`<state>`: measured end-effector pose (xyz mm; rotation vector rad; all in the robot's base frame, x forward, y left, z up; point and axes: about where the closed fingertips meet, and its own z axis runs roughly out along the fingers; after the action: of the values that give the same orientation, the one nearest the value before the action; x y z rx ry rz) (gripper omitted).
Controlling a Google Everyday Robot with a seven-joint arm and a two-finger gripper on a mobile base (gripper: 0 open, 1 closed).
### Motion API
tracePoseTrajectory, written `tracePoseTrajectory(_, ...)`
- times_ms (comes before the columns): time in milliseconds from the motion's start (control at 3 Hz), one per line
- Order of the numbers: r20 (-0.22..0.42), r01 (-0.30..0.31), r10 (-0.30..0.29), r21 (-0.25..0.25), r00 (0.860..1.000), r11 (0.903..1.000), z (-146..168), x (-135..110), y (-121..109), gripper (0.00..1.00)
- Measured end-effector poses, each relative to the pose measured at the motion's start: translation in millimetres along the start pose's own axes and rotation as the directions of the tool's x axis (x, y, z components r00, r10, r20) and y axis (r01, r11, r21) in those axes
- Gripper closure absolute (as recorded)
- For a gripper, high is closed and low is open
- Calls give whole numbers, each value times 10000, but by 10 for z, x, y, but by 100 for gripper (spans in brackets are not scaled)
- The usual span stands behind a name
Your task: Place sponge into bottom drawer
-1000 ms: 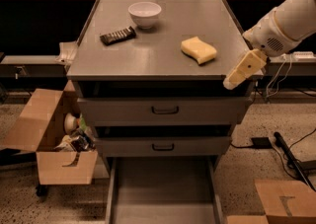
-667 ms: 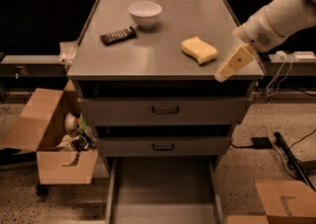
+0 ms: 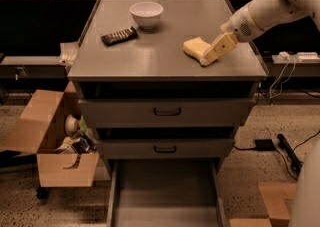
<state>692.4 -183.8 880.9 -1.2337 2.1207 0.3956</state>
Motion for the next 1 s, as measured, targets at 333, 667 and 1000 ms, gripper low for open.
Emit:
tracePoseTrajectory(333,200,-263,265,-109,9994,9996,207,-50,-32,0)
tracePoseTrajectory(667,506,-860,840,390,9952,9955,365,-15,-107,0)
tracePoseTrajectory(1000,708,-1281,1229,751,9899,9889,459,18,-168,0)
